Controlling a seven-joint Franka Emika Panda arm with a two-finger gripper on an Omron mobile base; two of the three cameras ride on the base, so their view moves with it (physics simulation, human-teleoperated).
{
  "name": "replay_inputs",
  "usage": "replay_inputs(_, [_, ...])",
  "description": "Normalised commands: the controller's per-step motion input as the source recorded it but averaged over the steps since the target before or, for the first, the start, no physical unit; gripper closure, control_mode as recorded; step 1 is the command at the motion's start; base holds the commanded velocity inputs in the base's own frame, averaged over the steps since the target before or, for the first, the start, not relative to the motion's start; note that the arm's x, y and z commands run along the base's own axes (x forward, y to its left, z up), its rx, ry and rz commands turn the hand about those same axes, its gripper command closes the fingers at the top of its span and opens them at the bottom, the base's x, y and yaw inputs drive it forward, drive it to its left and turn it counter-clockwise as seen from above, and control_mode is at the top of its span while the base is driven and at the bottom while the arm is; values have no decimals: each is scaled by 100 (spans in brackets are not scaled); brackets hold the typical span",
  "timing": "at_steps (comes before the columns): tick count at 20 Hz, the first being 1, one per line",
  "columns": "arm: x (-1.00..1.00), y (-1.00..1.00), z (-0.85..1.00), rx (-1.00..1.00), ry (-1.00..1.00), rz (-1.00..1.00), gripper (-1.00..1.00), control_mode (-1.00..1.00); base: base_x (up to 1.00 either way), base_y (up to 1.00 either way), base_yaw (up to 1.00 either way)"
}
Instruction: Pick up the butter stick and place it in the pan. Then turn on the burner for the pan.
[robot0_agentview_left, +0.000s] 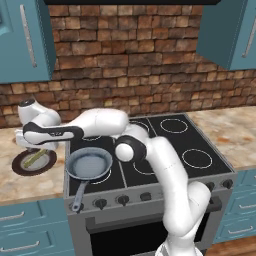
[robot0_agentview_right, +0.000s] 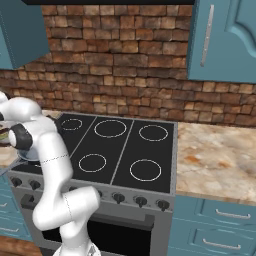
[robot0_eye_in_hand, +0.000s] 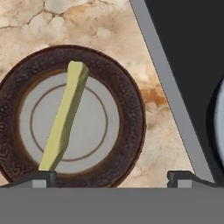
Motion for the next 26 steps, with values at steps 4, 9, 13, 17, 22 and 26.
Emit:
replay_inputs(4, [17, 12, -5, 0, 4, -8, -100, -100, 0, 0, 0])
replay_inputs(9, [18, 7, -9, 0, 4, -6, -100, -100, 0, 0, 0])
replay_inputs(13, [11, 1, -17, 0, 3, -2, -100, -100, 0, 0, 0])
replay_inputs(17, [16, 10, -21, 0, 0, -1, -100, -100, 0, 0, 0])
replay_inputs(22, [13, 19, -17, 0, 0, -1, -100, -100, 0, 0, 0])
replay_inputs(26, [10, 19, -9, 0, 0, 0, -100, -100, 0, 0, 0])
